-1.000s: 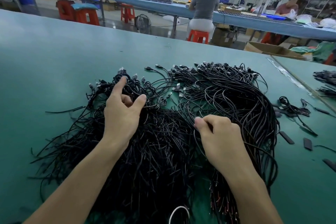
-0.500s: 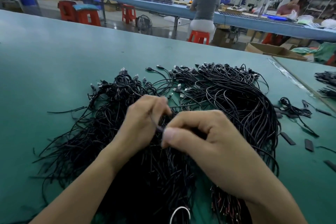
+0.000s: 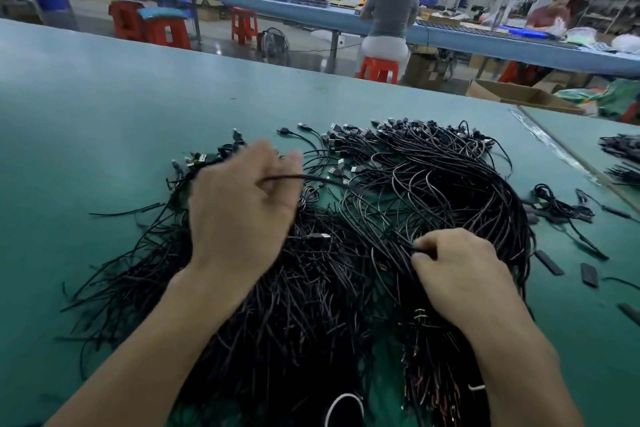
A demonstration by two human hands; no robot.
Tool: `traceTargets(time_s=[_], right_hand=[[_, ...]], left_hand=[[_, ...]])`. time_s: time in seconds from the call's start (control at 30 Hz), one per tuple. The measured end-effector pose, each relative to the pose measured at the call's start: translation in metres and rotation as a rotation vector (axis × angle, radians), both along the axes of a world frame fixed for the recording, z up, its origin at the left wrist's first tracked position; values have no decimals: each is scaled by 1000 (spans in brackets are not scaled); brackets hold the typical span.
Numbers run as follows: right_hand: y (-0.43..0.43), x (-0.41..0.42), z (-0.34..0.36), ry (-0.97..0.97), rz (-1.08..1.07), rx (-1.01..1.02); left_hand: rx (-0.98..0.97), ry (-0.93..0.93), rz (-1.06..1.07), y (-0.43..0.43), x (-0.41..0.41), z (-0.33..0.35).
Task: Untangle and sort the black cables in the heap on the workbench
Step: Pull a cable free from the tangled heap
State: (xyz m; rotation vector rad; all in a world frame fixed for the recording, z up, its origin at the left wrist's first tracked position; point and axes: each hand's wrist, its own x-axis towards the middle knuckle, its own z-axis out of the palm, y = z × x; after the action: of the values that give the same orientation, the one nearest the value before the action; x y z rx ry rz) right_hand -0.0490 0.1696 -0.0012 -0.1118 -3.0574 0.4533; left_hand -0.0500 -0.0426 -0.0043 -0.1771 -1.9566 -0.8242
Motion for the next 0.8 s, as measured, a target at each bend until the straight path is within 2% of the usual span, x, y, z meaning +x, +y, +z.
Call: traceTargets(time_s=[0.07,0.13,0.2,0.27,0.37,0.43,0.5,0.57,0.63,0.8], right_hand=[[-4,2,5,85,41,-80],[-7,6,13,258,73,-231],[-12,13,23,407,137,-329],[-19,20,30,450,236,-370],[-31,26,29,313,514,-386],[-42,27,22,196,616,-335],[-50,26,14,167,637,-260],[-50,23,9,188,605,-275],[-47,20,9,175,552,-357],[-29,7,9,406,339,-507]], left_hand=[[-358,-242,37,5,1,-10],[-546,-461,88,5,0,-23],[-639,-602,104,7,0,-31],[-664,-702,69,9,0,-33],[-694,-776,52,13,2,-32],[-672,-788,12,16,3,-27],[-581,-788,-26,18,4,-20],[-402,-729,-68,16,5,-16],[-218,-588,-93,13,6,-12],[-26,-405,-33,10,5,-7]])
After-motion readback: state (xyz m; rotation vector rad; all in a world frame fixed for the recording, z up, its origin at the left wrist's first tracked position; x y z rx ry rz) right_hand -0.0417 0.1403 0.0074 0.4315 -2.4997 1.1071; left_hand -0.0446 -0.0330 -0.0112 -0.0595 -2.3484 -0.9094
